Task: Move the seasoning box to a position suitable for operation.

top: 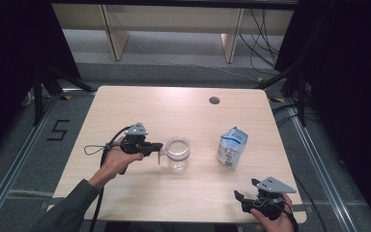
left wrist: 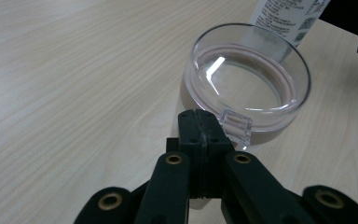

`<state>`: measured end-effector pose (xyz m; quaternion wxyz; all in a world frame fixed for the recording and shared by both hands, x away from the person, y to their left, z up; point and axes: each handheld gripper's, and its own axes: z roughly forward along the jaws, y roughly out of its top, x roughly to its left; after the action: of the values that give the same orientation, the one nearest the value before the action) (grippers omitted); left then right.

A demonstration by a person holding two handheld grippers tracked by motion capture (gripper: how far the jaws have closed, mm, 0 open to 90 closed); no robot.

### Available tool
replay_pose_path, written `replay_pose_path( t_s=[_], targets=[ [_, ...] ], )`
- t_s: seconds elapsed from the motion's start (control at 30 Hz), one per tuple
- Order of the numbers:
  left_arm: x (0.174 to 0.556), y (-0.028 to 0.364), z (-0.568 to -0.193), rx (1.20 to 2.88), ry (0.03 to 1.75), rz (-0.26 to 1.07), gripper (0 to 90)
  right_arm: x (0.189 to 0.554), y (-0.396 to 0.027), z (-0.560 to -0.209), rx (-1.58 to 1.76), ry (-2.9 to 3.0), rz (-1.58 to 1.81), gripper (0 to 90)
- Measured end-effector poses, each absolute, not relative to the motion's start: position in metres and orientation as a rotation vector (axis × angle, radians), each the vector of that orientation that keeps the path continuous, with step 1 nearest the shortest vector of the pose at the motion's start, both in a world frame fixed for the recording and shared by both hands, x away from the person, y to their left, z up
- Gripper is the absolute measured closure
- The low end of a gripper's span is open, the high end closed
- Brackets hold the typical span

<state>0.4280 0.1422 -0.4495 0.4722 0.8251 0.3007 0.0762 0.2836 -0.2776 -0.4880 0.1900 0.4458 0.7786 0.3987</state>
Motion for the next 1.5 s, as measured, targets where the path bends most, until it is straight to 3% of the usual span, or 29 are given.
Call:
replay_pose_path(
  t_s=[0.27, 0.57, 0.73, 0.97, 1.27, 1.5],
  targets=[
    [0.422, 0.146, -0.449, 1.991, 0.750, 0.208, 85.8, 0.284, -0.278, -0.488, 1.250, 2.190, 1.122, 21.7],
    [0.411, 0.165, -0.444, 1.905, 0.806, 0.270, 64.7, 0.282, -0.276, -0.487, 1.268, 2.184, 1.119, 21.7],
    [0.399, 0.169, -0.445, 1.899, 0.818, 0.223, 54.8, 0.283, -0.277, -0.488, 1.250, 2.174, 1.116, 21.8],
    [0.385, 0.157, -0.462, 1.945, 0.780, 0.210, 48.0, 0.282, -0.276, -0.487, 1.275, 2.186, 1.120, 21.8],
    [0.392, 0.144, -0.475, 1.973, 0.718, 0.212, 47.4, 0.283, -0.277, -0.488, 1.246, 2.194, 1.123, 21.8],
    [0.399, 0.143, -0.477, 1.979, 0.697, 0.222, 57.0, 0.283, -0.276, -0.488, 1.242, 2.191, 1.125, 21.8]
  ],
)
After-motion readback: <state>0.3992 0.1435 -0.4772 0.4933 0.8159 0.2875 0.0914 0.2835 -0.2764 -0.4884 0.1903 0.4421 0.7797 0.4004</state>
